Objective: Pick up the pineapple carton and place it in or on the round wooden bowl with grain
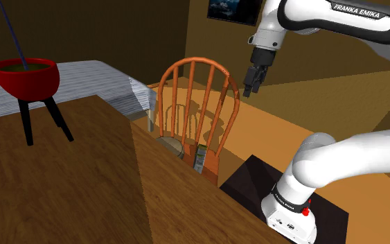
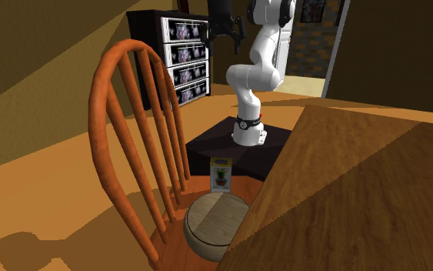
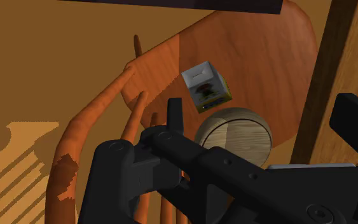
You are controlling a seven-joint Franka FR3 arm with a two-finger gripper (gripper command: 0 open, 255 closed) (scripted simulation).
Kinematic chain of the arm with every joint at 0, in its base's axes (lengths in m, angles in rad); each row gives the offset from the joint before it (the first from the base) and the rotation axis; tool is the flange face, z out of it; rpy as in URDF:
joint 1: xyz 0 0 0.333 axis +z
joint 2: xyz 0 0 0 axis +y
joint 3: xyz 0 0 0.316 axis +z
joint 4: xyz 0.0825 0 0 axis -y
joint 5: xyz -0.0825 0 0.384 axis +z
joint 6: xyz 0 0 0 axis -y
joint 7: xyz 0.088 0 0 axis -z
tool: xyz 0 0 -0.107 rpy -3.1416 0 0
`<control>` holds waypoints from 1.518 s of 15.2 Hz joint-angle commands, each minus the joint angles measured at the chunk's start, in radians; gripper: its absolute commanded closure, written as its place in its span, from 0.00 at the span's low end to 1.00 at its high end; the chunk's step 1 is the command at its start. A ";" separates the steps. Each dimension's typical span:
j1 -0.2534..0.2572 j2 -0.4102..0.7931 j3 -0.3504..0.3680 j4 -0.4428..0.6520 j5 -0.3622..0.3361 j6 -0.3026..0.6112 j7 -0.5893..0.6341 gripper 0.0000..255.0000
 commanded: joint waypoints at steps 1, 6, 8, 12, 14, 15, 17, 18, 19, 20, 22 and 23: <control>0.000 0.000 0.000 0.000 0.000 0.000 0.000 0.00; -0.036 0.019 0.076 -0.145 0.041 0.178 0.157 0.00; -0.049 0.040 0.107 -0.194 0.058 0.252 0.219 0.00; -0.073 0.106 0.169 -0.272 0.088 0.407 0.343 0.00; -0.085 0.152 0.200 -0.302 0.100 0.488 0.405 0.00; -0.092 0.178 0.215 -0.314 0.106 0.528 0.437 0.00; -0.107 0.236 0.247 -0.334 0.114 0.611 0.500 0.00; -0.115 0.268 0.262 -0.341 0.117 0.652 0.532 0.00; -0.123 0.302 0.277 -0.347 0.118 0.694 0.565 0.00; -0.132 0.338 0.292 -0.351 0.118 0.735 0.598 0.00; -0.153 0.414 0.321 -0.355 0.113 0.817 0.667 0.00; -0.164 0.455 0.336 -0.354 0.107 0.858 0.703 0.00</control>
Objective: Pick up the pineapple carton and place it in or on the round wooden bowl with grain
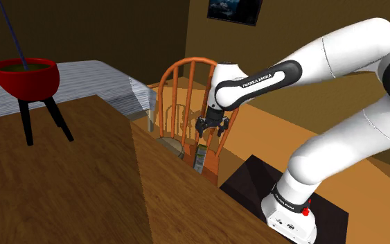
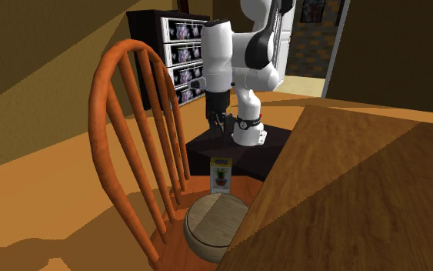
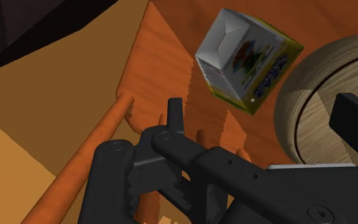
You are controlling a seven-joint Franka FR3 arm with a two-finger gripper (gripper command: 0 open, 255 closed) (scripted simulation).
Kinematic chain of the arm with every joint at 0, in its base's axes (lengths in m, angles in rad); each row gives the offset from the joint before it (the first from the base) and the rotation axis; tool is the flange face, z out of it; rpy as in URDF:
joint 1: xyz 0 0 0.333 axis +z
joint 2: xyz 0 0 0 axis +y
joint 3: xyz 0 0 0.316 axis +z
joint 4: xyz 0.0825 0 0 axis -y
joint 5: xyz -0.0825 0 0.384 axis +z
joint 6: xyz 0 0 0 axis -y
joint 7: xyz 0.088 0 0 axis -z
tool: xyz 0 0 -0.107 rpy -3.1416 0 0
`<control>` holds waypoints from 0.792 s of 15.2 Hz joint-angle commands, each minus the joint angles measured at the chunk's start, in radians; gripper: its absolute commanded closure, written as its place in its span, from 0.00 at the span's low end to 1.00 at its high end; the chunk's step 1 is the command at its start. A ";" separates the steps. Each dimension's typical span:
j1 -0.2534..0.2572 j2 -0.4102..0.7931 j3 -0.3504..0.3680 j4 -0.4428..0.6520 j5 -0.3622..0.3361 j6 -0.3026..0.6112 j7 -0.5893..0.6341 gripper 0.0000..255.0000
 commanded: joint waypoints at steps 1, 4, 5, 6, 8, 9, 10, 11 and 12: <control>-0.020 0.079 0.031 -0.004 -0.011 0.087 0.079 0.00; -0.059 0.211 0.067 0.013 -0.059 0.202 0.204 0.00; -0.062 0.227 0.069 0.016 -0.067 0.215 0.220 0.00; -0.063 0.240 0.071 0.012 -0.072 0.232 0.224 0.00; -0.066 0.268 0.074 0.006 -0.083 0.265 0.232 0.00; -0.068 0.283 0.075 0.003 -0.089 0.282 0.237 0.00; -0.069 0.297 0.076 0.001 -0.096 0.298 0.242 0.00; -0.071 0.312 0.077 -0.002 -0.103 0.315 0.247 0.00; -0.074 0.336 0.079 -0.005 -0.116 0.341 0.257 0.00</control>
